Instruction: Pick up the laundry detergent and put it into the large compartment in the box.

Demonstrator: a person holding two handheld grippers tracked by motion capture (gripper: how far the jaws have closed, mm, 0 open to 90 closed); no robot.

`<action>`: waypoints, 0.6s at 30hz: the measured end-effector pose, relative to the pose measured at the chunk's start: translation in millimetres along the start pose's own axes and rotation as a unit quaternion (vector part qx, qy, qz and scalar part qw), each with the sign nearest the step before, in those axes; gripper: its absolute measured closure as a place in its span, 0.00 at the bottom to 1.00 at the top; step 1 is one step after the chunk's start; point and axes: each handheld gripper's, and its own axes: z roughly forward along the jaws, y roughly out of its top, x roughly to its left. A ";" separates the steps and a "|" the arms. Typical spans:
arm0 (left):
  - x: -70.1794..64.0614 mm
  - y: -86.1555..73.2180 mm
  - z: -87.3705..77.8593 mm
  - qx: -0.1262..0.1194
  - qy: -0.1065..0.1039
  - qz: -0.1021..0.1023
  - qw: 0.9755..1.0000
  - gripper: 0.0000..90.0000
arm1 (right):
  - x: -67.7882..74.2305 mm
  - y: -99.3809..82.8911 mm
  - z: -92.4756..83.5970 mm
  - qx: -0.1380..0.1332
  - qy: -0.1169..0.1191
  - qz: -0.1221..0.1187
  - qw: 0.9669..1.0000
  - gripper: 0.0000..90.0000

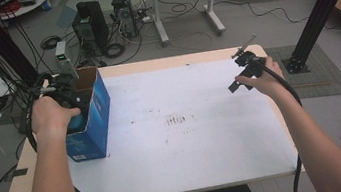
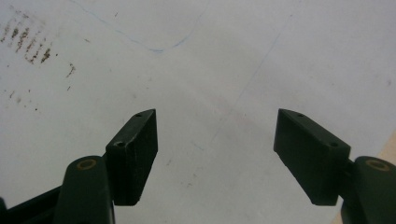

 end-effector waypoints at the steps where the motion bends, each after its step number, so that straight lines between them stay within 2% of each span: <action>1: -0.6 -0.3 -3.0 -0.003 0.003 0.002 1.000 0.31 | 0.2 0.2 0.2 0.000 -0.001 -0.001 1.000 0.34; 10: -8.0 -4.4 -36.6 -0.033 0.026 0.024 0.999 0.25 | 1.0 1.2 -0.3 -0.001 0.000 -0.001 1.000 0.33; 18: -28.3 -9.7 -63.1 -0.063 0.037 0.069 0.995 0.19 | 3.0 2.6 -2.7 0.002 -0.001 0.001 1.000 0.33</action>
